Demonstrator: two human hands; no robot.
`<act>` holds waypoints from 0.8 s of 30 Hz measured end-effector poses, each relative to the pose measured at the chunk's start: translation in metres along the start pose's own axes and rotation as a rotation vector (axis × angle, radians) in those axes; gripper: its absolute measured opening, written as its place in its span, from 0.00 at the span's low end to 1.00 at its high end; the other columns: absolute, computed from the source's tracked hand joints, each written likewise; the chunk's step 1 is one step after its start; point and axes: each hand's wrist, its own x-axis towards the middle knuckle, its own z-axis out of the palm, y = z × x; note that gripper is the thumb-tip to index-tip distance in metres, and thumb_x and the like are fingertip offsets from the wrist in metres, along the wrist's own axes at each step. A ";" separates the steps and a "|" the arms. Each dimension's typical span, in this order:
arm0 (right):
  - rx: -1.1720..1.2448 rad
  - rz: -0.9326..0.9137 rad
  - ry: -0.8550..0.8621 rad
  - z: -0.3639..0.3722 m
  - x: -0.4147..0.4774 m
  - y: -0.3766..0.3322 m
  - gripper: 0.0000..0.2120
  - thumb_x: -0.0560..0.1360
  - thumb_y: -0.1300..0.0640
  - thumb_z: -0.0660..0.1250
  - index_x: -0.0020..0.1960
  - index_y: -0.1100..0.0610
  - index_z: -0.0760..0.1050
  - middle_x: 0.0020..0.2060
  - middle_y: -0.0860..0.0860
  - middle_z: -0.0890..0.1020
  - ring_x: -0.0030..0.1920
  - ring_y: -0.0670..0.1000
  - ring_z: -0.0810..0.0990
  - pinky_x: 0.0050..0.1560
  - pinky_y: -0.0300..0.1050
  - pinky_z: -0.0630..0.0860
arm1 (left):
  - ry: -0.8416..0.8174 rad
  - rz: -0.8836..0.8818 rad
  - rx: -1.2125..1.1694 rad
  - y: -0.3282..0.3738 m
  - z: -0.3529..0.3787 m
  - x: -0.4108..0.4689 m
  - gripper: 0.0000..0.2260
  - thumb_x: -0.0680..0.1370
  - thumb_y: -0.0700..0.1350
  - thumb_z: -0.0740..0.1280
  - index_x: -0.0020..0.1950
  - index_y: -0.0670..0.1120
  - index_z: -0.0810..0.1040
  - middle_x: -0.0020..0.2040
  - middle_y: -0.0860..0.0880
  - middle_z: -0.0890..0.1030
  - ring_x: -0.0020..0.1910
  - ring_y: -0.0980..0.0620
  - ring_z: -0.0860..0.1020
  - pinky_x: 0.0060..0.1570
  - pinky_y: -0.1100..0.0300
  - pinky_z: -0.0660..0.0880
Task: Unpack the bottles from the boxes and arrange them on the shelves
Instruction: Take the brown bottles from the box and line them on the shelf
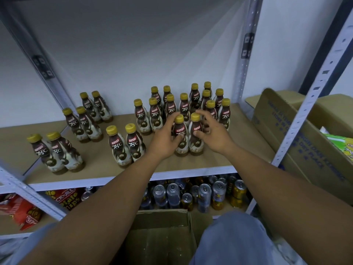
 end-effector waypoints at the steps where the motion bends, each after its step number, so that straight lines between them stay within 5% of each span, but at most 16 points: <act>1: -0.002 0.001 -0.001 -0.001 -0.002 -0.001 0.32 0.77 0.61 0.73 0.75 0.44 0.65 0.61 0.44 0.77 0.65 0.43 0.73 0.67 0.47 0.75 | 0.002 0.000 0.006 0.002 0.000 -0.002 0.36 0.78 0.46 0.72 0.78 0.66 0.56 0.64 0.50 0.80 0.49 0.45 0.84 0.53 0.45 0.82; 9: -0.042 0.018 0.004 -0.005 -0.015 -0.002 0.33 0.76 0.58 0.73 0.75 0.41 0.64 0.58 0.41 0.77 0.60 0.45 0.76 0.64 0.50 0.77 | 0.002 -0.021 0.056 0.013 -0.001 -0.015 0.35 0.79 0.45 0.71 0.78 0.67 0.55 0.60 0.51 0.82 0.41 0.47 0.85 0.50 0.47 0.82; 24: -0.055 -0.002 0.003 -0.007 -0.023 -0.002 0.32 0.76 0.58 0.74 0.75 0.41 0.64 0.63 0.42 0.77 0.61 0.42 0.74 0.66 0.52 0.76 | 0.003 -0.002 0.069 0.020 -0.003 -0.024 0.35 0.79 0.47 0.72 0.78 0.65 0.56 0.66 0.54 0.78 0.51 0.44 0.83 0.56 0.49 0.80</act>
